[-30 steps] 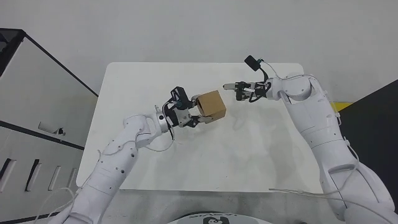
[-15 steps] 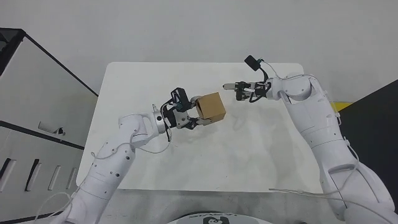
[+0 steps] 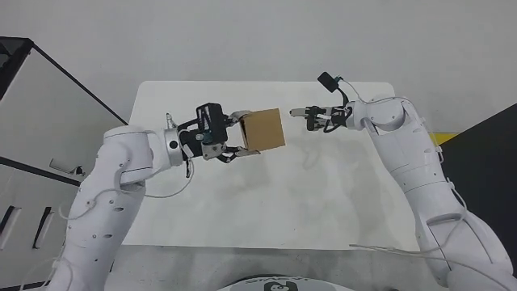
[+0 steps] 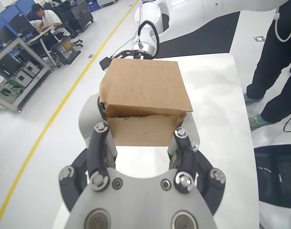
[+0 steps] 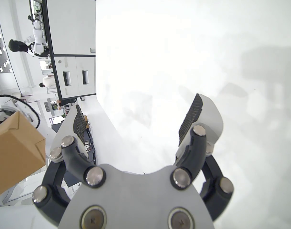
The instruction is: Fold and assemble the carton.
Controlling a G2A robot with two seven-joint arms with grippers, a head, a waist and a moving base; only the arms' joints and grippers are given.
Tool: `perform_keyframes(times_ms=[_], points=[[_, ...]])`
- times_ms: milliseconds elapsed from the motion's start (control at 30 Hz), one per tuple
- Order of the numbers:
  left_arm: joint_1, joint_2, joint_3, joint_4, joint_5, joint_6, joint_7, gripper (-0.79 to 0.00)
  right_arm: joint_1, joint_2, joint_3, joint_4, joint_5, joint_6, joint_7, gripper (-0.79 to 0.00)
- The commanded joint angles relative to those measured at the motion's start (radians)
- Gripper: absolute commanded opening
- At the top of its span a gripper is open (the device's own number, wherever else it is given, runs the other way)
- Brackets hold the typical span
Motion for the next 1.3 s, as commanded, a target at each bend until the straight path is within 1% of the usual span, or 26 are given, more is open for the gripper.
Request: perform_keyframes(times_ms=[0,200,267,300,400,500,567,667,767,1267], points=[[-0.001,0.000,0.001,0.000,-0.002,0.000,-0.002,-0.785,0.000,0.000,0.000,0.000,0.000,0.000,0.000,0.000],[-0.001,0.000,0.001,0.000,-0.002,0.000,-0.002,-0.785,0.000,0.000,0.000,0.000,0.000,0.000,0.000,0.000],[0.008,0.001,0.003,0.000,0.011,0.017,-0.015,-0.785,0.000,0.000,0.000,0.000,0.000,0.000,0.000,0.000],[0.009,0.002,0.000,-0.014,0.003,0.020,-0.014,-0.785,0.000,0.000,0.000,0.000,0.000,0.000,0.000,0.000],[-0.005,0.011,-0.043,-0.063,-0.023,0.005,-0.037,-0.785,0.000,0.000,0.000,0.000,0.000,0.000,0.000,0.000],[-0.030,0.020,-0.090,-0.118,-0.109,0.006,-0.061,-0.785,0.000,0.000,0.000,0.000,0.000,0.000,0.000,0.000],[-0.058,0.028,-0.108,-0.162,-0.155,0.000,-0.100,-0.785,0.000,0.000,0.000,0.000,0.000,0.000,0.000,0.000],[-0.106,0.040,-0.110,-0.207,-0.234,0.000,-0.165,-0.785,0.000,0.000,0.000,0.000,0.000,0.000,0.000,0.000],[-0.146,0.052,-0.100,-0.233,-0.325,0.000,-0.232,-0.785,0.000,0.000,0.000,0.000,0.000,0.000,0.000,0.000],[-0.149,0.054,-0.097,-0.235,-0.333,0.000,-0.241,-0.785,0.000,0.000,0.000,0.000,0.000,0.000,0.000,0.000]])
